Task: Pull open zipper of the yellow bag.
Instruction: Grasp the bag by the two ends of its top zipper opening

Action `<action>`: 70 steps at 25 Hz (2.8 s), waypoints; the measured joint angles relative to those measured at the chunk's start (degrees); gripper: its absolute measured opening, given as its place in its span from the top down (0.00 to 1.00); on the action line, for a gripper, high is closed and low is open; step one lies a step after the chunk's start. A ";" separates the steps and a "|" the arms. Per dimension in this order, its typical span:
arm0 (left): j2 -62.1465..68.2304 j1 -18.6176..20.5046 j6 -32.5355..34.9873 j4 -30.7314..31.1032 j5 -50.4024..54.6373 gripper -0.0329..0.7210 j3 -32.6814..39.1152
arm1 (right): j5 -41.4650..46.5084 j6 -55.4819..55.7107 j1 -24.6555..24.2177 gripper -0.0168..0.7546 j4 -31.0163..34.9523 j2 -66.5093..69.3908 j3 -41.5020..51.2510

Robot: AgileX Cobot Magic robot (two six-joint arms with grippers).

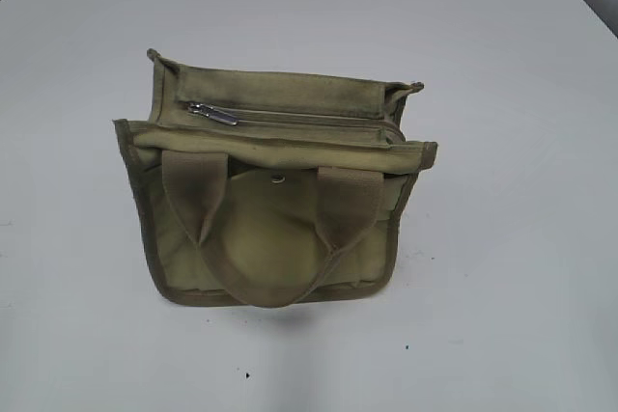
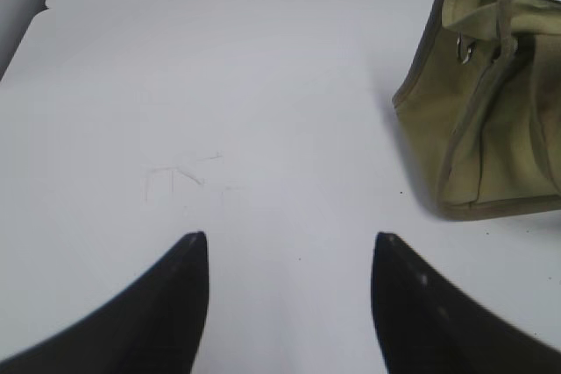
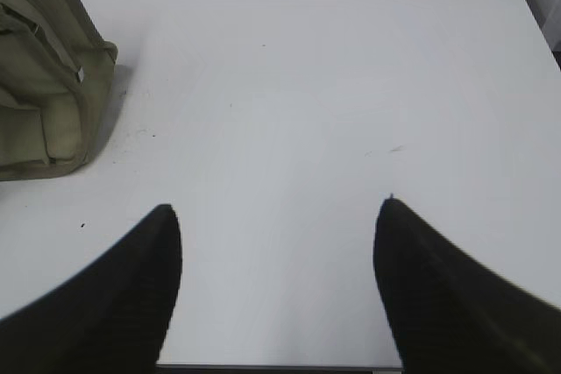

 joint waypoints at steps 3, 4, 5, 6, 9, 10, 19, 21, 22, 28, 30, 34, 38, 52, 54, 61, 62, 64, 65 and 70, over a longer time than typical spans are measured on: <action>0.00 0.00 0.00 0.00 0.00 0.35 0.00 | 0.00 0.00 0.00 0.29 0.00 0.00 0.00; 0.00 0.00 0.00 0.00 0.00 0.35 0.00 | 0.00 0.00 0.00 0.29 0.00 0.00 0.00; 0.00 0.00 0.00 0.00 0.00 0.35 0.00 | 0.00 0.00 0.00 0.29 0.00 0.00 0.00; 0.00 0.00 0.00 0.00 0.00 0.35 0.00 | 0.00 0.00 0.00 0.29 0.00 0.00 0.00; 0.00 0.00 0.00 0.00 0.00 0.35 0.00 | 0.00 0.00 0.00 0.29 0.00 0.00 0.00; 0.00 0.00 0.00 0.00 0.00 0.35 0.00 | 0.00 0.00 0.00 0.29 0.00 0.00 0.00; 0.00 0.00 0.00 0.00 0.00 0.35 0.00 | 0.00 0.00 0.00 0.29 0.00 0.00 0.00; 0.00 0.00 0.00 0.00 0.00 0.35 0.00 | 0.00 0.00 0.00 0.29 0.00 0.00 0.00; 0.00 0.00 0.00 0.00 0.00 0.35 0.00 | 0.00 0.00 0.00 0.29 0.00 0.00 0.00; 0.00 0.00 0.00 0.00 0.00 0.35 0.00 | 0.02 0.00 0.00 0.29 0.24 0.00 0.00; 0.00 0.00 0.00 0.00 0.00 0.35 0.00 | 0.02 0.00 0.00 0.29 0.78 0.00 0.00; 0.00 0.00 0.00 0.00 0.00 0.36 0.00 | 0.02 0.00 0.00 0.29 1.27 0.00 0.00; 1.33 0.00 0.00 -0.71 -0.50 0.37 -0.15 | -0.05 0.00 0.00 0.29 1.38 0.00 0.00; 34.41 0.00 0.53 -34.11 -24.80 0.38 -1.63 | -19.52 -7.06 8.96 0.36 4.71 29.00 -4.86; 42.16 0.00 1.90 -39.24 -25.81 0.38 -2.08 | -21.64 -10.21 11.30 0.36 6.78 36.39 -7.45; 64.71 0.07 19.08 -58.55 -19.94 0.38 -10.57 | -23.67 -22.32 18.99 0.37 9.15 62.23 -19.11; 67.02 0.07 20.38 -59.97 -18.22 0.38 -12.52 | -23.69 -23.35 20.02 0.37 9.21 64.93 -21.08; 72.06 0.07 21.51 -61.18 -15.32 0.38 -15.91 | -23.75 -24.66 21.95 0.37 9.24 70.95 -25.91; 74.30 0.07 21.93 -61.50 -14.04 0.38 -17.59 | -23.82 -25.13 23.06 0.37 9.30 73.66 -28.29; 82.61 0.07 22.72 -61.87 -8.60 0.38 -23.65 | -23.94 -26.59 27.97 0.37 9.33 83.89 -38.87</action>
